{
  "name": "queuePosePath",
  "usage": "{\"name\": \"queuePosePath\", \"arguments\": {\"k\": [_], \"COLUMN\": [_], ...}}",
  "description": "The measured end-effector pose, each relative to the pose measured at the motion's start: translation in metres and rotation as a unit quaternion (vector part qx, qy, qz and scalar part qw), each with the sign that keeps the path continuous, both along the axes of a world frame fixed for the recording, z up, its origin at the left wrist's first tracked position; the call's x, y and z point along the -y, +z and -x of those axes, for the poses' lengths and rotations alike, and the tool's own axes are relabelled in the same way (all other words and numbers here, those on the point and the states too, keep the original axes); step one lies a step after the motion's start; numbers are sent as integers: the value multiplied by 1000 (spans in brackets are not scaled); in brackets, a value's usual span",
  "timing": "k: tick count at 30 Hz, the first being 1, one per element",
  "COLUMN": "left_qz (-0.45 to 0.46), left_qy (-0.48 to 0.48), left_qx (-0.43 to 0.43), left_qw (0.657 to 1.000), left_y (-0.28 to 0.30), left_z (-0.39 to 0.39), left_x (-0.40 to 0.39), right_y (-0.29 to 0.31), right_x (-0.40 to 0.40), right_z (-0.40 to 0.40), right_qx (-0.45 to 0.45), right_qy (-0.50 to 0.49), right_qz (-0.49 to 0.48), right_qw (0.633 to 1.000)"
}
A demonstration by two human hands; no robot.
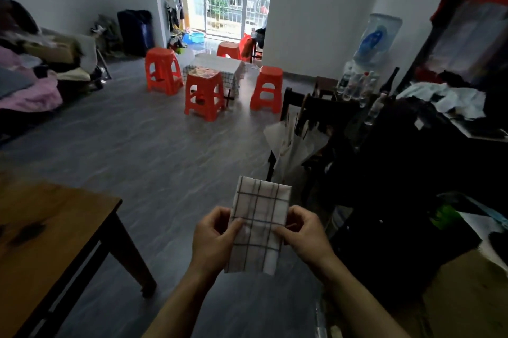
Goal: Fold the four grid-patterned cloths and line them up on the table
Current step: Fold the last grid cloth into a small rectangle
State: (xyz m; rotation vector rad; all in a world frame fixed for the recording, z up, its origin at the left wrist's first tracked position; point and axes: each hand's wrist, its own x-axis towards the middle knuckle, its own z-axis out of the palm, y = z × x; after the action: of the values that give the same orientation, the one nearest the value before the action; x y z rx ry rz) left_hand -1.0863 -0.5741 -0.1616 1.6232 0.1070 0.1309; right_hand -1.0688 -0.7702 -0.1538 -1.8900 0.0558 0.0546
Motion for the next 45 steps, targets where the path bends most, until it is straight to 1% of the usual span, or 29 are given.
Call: {"name": "queuePosePath", "arguments": {"k": [3, 6, 12, 15, 20, 25, 29, 33, 36, 40, 45], "left_qz": [-3, -32, -83, -102, -128, -123, -113, -125, -123, -83, -50], "left_qy": [9, 17, 61, 103, 173, 235, 286, 327, 358, 400, 443], "left_qx": [10, 0, -21, -29, -48, -40, -26, -23, -15, 10, 33], "left_qw": [1000, 999, 994, 989, 975, 963, 951, 936, 925, 913, 894], "left_y": [0, -3, -17, -23, -19, 2, 10, 6, -1, -6, -3], "left_z": [-49, -87, -153, -190, -261, -323, -357, -384, -404, -442, -477], "left_x": [-20, -40, -69, -77, -74, -69, -83, -110, -138, -187, -262], "right_y": [8, 9, -5, -14, -20, -8, 3, 3, 0, 3, 22], "right_x": [-16, -36, -68, -78, -86, -96, -121, -159, -192, -250, -336], "right_z": [-57, -99, -178, -229, -325, -414, -467, -506, -534, -575, -623], "right_qx": [18, 26, 6, 8, 11, 21, 33, 39, 41, 60, 75], "right_qy": [8, 16, 56, 92, 151, 210, 264, 302, 333, 371, 413], "right_qz": [43, 54, 30, 21, -24, -37, -33, -35, -20, 7, 50], "right_qw": [999, 998, 998, 995, 988, 977, 963, 952, 942, 927, 906]}}
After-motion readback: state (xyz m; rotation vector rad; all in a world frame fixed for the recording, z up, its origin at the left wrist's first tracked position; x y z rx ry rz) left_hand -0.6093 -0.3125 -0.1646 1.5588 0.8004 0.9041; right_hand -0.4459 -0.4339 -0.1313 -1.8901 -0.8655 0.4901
